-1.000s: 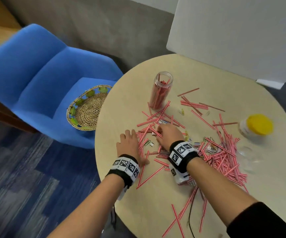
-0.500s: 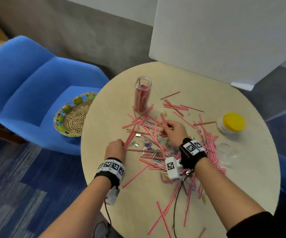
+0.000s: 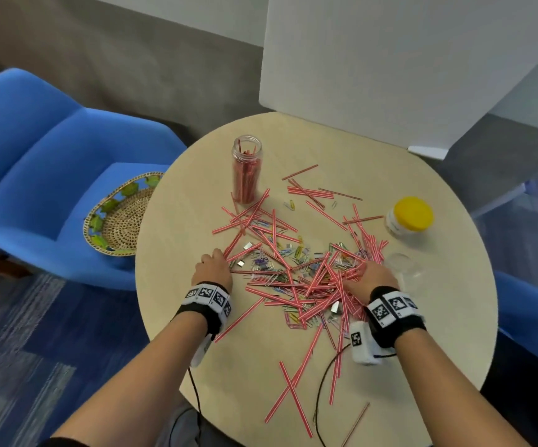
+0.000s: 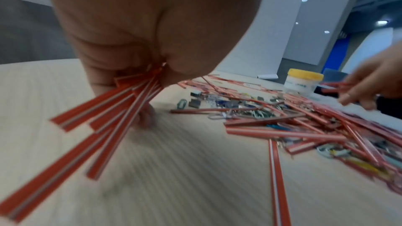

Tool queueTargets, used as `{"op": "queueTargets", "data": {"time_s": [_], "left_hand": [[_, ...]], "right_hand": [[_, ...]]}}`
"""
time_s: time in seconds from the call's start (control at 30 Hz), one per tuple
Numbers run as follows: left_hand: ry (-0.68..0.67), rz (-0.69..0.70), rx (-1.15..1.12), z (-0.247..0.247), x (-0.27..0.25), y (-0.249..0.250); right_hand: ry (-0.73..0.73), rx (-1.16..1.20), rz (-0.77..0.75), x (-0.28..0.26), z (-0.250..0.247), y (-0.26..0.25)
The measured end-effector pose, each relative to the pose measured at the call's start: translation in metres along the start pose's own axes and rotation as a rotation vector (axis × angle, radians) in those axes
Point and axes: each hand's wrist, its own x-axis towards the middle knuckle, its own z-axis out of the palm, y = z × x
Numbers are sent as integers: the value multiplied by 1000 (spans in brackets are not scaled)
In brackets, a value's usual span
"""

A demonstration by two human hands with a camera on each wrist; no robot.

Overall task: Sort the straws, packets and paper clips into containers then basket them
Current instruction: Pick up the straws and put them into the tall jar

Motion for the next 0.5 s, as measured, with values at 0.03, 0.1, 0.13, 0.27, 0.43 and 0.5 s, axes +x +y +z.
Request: {"op": "queueTargets", "data": {"time_s": [0.03, 0.1, 0.13, 0.27, 0.43, 0.5], "left_hand": [[5, 27, -40, -4, 1, 0], [35, 98, -89, -11, 2, 0], [54, 133, -101, -13, 3, 1], [103, 236, -144, -20, -1, 7], [35, 209, -103, -23, -2, 18], [24, 196, -89, -23, -4, 22]], "right_hand": [[-13, -2, 65, 0, -2, 7], [4, 21, 156, 7, -1, 16], [36, 43, 185, 12, 2, 19], [62, 117, 252, 27, 5, 24], [8, 107, 177, 31, 8, 27], [9, 102, 142, 33, 7, 24]]}}
